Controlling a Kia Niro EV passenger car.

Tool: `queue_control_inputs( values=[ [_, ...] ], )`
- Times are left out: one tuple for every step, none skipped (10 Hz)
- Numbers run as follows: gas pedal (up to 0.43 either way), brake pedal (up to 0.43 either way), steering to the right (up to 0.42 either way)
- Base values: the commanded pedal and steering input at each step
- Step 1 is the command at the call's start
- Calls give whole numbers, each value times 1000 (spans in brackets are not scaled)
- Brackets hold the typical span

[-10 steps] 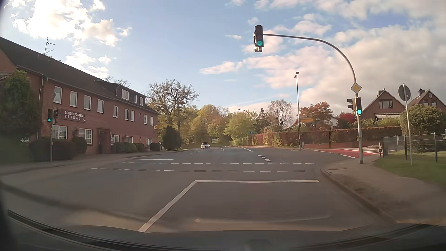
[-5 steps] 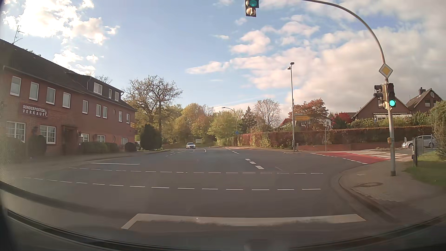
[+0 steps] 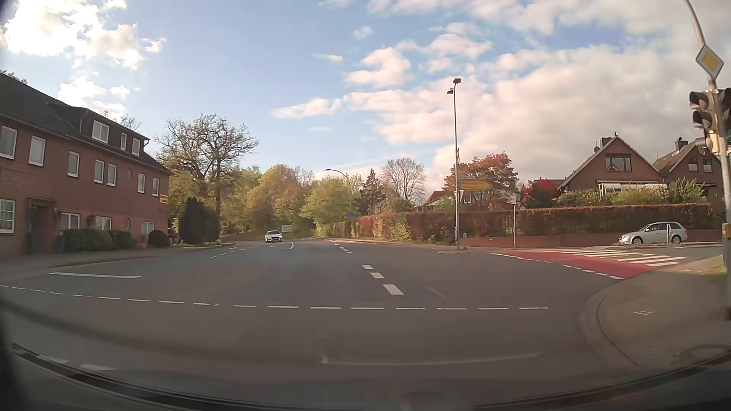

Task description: Follow the waypoints while adhering to traffic rules and regulations

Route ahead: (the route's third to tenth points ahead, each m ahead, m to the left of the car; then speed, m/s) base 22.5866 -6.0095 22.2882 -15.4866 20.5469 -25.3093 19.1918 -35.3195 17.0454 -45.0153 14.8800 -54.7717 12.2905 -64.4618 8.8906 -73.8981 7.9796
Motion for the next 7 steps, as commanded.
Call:
queue_control_inputs(
  values=[
    [87,0,151],
    [87,0,170],
    [98,0,179],
    [98,6,189],
    [98,0,199],
    [110,0,212],
    [110,0,229]
  ],
)
